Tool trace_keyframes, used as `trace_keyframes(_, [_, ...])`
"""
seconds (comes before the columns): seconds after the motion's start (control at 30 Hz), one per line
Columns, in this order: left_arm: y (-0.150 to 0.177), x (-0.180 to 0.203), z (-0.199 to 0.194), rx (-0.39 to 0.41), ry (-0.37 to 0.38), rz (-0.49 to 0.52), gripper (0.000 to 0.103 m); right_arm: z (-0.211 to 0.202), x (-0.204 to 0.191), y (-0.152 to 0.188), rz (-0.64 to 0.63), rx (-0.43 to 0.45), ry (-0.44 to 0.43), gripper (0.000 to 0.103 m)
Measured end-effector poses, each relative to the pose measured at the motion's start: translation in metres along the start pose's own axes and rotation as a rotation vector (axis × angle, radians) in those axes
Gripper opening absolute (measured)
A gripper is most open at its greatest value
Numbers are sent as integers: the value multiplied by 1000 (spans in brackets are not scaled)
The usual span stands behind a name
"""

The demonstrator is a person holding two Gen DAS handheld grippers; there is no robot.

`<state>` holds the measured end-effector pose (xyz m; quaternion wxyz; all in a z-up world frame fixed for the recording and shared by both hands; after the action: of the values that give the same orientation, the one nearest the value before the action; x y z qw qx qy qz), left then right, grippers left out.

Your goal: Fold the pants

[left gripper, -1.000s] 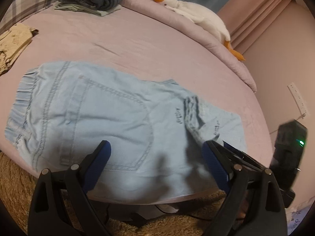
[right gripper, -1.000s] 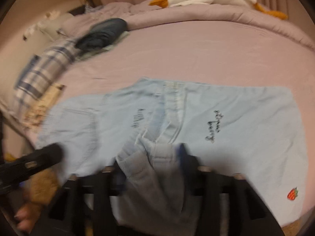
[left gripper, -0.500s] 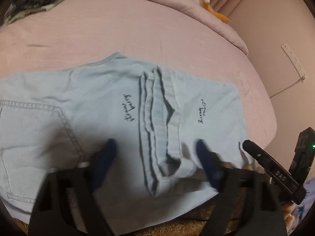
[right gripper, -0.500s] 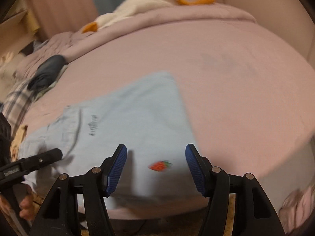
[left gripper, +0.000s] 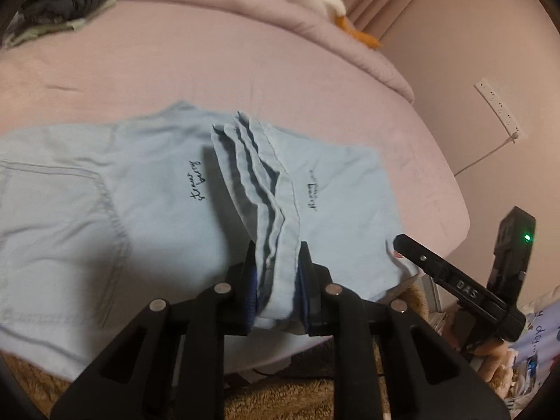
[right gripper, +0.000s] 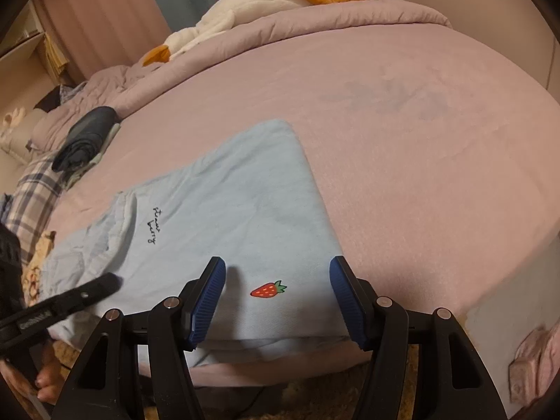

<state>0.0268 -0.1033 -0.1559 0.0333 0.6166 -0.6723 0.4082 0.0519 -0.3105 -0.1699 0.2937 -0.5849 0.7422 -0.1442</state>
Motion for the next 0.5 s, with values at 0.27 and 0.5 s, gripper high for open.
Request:
trace_keyframes(0.27, [6,-26,21,-45,-60,-44,19,5,11,4,28,-28,17,62])
trace_keyframes(0.5, [-4,-23,17,-15,-105,-9,21,8,17,11,43,-65,-56,51])
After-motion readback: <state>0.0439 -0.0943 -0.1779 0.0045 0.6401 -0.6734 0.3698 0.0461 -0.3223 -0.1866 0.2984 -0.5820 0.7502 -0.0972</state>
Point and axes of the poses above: each gripper's, at about its wrist camera, not at the fingertips, and z roughly the way its jaws point, x to its right, y to its underside, the point moved 3 cm from there along z, roughly the way its jaws point, and after that the axes turned 7 degrees about y, right-handed, at the moved point
